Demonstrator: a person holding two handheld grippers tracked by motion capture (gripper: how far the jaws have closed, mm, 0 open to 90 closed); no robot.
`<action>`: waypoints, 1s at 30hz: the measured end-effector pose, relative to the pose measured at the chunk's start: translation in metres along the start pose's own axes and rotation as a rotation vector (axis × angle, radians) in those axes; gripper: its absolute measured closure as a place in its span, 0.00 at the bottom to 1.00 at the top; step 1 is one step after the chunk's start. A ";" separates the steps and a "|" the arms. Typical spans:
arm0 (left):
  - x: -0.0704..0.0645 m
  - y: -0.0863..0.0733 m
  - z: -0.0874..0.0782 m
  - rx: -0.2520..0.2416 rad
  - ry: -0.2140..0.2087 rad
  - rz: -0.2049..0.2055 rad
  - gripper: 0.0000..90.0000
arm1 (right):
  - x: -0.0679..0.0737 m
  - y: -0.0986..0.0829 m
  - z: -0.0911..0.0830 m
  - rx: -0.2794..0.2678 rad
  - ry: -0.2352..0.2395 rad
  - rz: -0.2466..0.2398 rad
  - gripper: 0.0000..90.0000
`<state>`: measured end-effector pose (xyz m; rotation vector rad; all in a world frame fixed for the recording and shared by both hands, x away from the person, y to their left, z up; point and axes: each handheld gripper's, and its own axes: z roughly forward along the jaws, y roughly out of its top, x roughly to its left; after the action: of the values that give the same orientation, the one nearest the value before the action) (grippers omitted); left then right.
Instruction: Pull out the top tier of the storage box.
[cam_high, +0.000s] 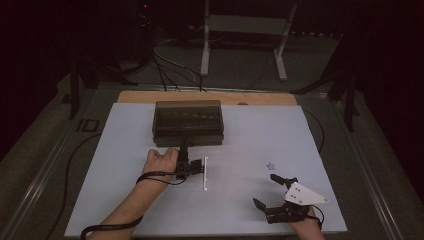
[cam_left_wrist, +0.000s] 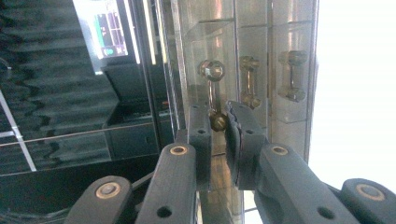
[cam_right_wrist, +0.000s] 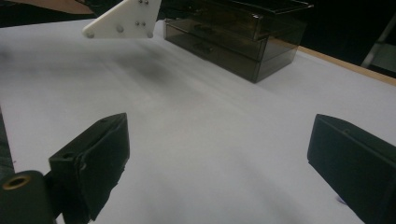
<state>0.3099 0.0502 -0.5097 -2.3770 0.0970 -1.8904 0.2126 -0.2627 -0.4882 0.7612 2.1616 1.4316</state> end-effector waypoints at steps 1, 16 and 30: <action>0.000 0.000 0.000 0.000 0.000 0.000 0.91 | 0.000 0.000 0.000 0.000 0.001 0.000 0.06; 0.004 -0.004 -0.004 -0.040 -0.054 -0.019 0.89 | 0.001 0.000 0.001 0.006 0.005 -0.001 0.06; 0.015 -0.012 -0.011 -0.110 -0.255 -0.151 0.51 | 0.000 0.000 0.001 0.007 0.006 0.000 0.06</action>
<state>0.3028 0.0603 -0.4915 -2.7492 0.0006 -1.6591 0.2126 -0.2620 -0.4888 0.7607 2.1721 1.4289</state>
